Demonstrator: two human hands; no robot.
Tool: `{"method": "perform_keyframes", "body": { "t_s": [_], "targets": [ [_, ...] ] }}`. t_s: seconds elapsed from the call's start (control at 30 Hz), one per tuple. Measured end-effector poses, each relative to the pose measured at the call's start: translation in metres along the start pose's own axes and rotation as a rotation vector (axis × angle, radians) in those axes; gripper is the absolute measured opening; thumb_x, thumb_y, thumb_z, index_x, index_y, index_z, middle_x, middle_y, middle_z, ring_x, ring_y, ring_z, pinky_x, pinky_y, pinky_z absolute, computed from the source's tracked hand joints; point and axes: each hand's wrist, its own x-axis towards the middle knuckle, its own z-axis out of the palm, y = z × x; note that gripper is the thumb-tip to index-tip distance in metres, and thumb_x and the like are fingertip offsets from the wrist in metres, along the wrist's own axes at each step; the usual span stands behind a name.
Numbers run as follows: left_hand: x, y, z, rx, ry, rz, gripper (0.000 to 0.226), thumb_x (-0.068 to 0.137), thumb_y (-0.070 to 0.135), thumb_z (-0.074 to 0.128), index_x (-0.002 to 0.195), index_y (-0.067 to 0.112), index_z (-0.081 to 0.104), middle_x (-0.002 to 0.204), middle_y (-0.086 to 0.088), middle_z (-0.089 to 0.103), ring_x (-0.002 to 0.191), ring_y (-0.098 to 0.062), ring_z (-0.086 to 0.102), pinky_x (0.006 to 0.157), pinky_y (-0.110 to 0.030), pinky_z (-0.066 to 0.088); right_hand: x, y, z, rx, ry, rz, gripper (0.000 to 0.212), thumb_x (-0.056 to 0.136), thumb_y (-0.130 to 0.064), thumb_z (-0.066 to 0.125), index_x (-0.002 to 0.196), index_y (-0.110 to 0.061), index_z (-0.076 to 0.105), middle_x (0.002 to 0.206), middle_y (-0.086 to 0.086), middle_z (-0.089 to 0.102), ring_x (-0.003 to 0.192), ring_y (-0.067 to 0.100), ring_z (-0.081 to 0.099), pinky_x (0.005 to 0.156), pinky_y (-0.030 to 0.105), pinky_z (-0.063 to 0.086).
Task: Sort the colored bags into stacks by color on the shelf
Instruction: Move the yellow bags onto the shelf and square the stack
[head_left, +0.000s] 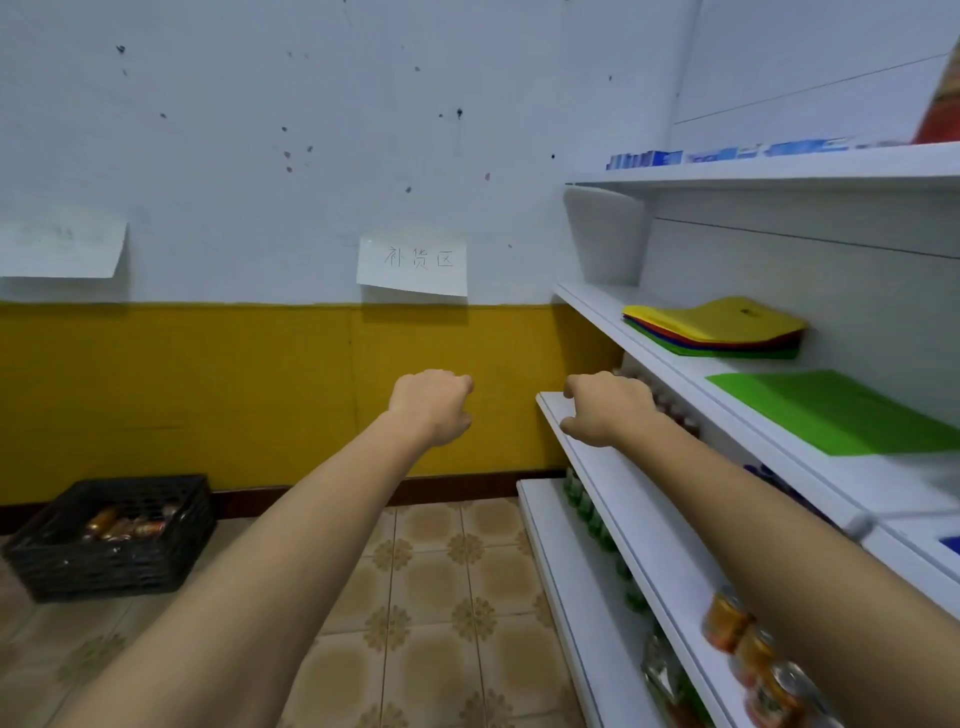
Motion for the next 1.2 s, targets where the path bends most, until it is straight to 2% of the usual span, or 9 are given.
{"method": "perform_keyframes", "body": {
  "t_s": [0.37, 0.47, 0.57, 0.7, 0.8, 1.0, 1.2],
  "targets": [
    [0.156, -0.003, 0.054, 0.02, -0.054, 0.009, 0.041, 0.096, 0.04, 0.049, 0.133, 0.021, 0.048, 0.119, -0.002, 0.061, 0.104, -0.024, 0.059, 0.071, -0.036, 0.053, 0.153, 0.04, 0.059, 0.054, -0.036, -0.033, 0.038, 0.091, -0.037, 0.053, 0.125, -0.02, 0.051, 0.115, 0.003, 0.062, 0.101, 0.024, 0.06, 0.076, 0.033, 0.045],
    [0.192, 0.002, 0.067, -0.001, -0.073, 0.018, 0.042, 0.096, 0.039, 0.049, 0.134, 0.021, 0.048, 0.12, -0.002, 0.061, 0.105, -0.024, 0.059, 0.071, -0.035, 0.052, 0.178, 0.058, 0.068, 0.062, -0.021, -0.022, 0.035, 0.091, -0.037, 0.052, 0.121, -0.02, 0.053, 0.11, 0.002, 0.064, 0.097, 0.023, 0.061, 0.078, 0.034, 0.049],
    [0.232, 0.015, 0.08, -0.044, -0.085, 0.031, 0.042, 0.096, 0.041, 0.049, 0.134, 0.022, 0.048, 0.121, -0.002, 0.061, 0.107, -0.023, 0.058, 0.075, -0.037, 0.053, 0.198, 0.09, 0.068, 0.061, 0.014, 0.03, 0.031, 0.09, -0.036, 0.051, 0.116, -0.019, 0.055, 0.103, 0.002, 0.064, 0.091, 0.023, 0.061, 0.072, 0.033, 0.048],
    [0.294, 0.043, 0.099, -0.082, -0.091, 0.112, 0.043, 0.096, 0.043, 0.047, 0.135, 0.024, 0.046, 0.124, -0.001, 0.06, 0.109, -0.023, 0.058, 0.076, -0.037, 0.053, 0.22, 0.138, 0.071, 0.007, 0.034, 0.168, 0.025, 0.087, -0.031, 0.051, 0.109, -0.02, 0.058, 0.107, 0.002, 0.065, 0.095, 0.026, 0.061, 0.065, 0.029, 0.037],
    [0.345, 0.069, 0.101, -0.135, -0.039, 0.168, 0.041, 0.096, 0.043, 0.047, 0.132, 0.024, 0.049, 0.12, 0.0, 0.061, 0.108, -0.023, 0.058, 0.074, -0.035, 0.049, 0.239, 0.172, 0.06, -0.105, 0.034, 0.244, 0.03, 0.09, -0.033, 0.052, 0.116, -0.021, 0.059, 0.117, 0.004, 0.063, 0.108, 0.028, 0.059, 0.073, 0.031, 0.039],
    [0.473, 0.141, 0.1, -0.274, 0.102, 0.434, 0.037, 0.094, 0.038, 0.046, 0.128, 0.023, 0.052, 0.124, 0.0, 0.059, 0.115, -0.024, 0.054, 0.075, -0.033, 0.04, 0.294, 0.249, 0.046, -0.213, 0.029, 0.526, 0.031, 0.088, -0.031, 0.055, 0.116, -0.02, 0.061, 0.12, 0.007, 0.062, 0.11, 0.028, 0.059, 0.075, 0.03, 0.041],
    [0.571, 0.183, 0.11, -0.332, 0.118, 0.635, 0.039, 0.096, 0.038, 0.046, 0.131, 0.022, 0.051, 0.124, -0.001, 0.059, 0.115, -0.025, 0.054, 0.082, -0.036, 0.046, 0.321, 0.299, 0.061, -0.237, -0.059, 0.817, 0.031, 0.088, -0.03, 0.055, 0.117, -0.021, 0.06, 0.122, 0.007, 0.061, 0.111, 0.028, 0.058, 0.082, 0.032, 0.044]
  ]
}}
